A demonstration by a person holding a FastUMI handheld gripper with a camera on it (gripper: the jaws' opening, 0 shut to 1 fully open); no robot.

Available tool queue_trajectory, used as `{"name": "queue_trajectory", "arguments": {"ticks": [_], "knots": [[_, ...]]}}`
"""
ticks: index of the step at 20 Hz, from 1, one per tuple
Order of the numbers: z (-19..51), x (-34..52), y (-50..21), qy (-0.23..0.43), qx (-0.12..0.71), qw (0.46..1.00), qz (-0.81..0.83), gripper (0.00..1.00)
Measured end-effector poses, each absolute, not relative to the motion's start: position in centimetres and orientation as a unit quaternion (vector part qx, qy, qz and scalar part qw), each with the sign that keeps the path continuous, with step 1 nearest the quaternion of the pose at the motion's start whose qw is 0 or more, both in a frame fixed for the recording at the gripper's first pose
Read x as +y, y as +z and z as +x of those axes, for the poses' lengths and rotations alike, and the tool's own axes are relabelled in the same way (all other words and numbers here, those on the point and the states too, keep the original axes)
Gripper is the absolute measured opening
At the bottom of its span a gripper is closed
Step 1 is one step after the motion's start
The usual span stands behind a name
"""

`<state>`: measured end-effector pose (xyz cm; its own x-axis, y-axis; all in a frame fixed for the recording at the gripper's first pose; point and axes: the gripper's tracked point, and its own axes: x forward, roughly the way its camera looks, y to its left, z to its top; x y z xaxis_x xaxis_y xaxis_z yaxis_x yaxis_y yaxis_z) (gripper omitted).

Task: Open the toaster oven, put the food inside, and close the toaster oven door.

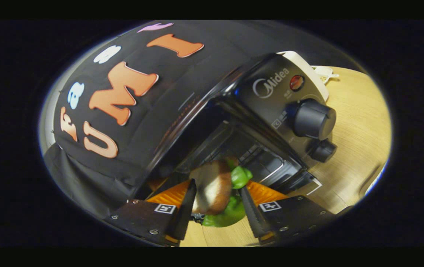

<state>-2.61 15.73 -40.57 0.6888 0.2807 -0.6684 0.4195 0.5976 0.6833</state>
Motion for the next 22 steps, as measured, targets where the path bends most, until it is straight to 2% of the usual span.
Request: {"name": "queue_trajectory", "arguments": {"ticks": [1, 2, 3, 7, 15, 22], "knots": [[-3.3, 15.7, -40.4, -0.038, 0.406, 0.808, 0.426, 0.79], [-4.0, 15.3, -40.2, -0.037, 0.412, 0.818, 0.400, 0.84], [-4.7, 14.7, -39.5, -0.028, 0.413, 0.826, 0.382, 0.98], [-6.7, 14.1, -36.3, 0.014, 0.418, 0.840, 0.345, 0.98], [-18.1, 14.1, -35.6, 0.120, 0.495, 0.843, 0.172, 0.99], [-25.5, 13.3, -38.5, 0.142, 0.559, 0.809, 0.116, 0.99]]}}
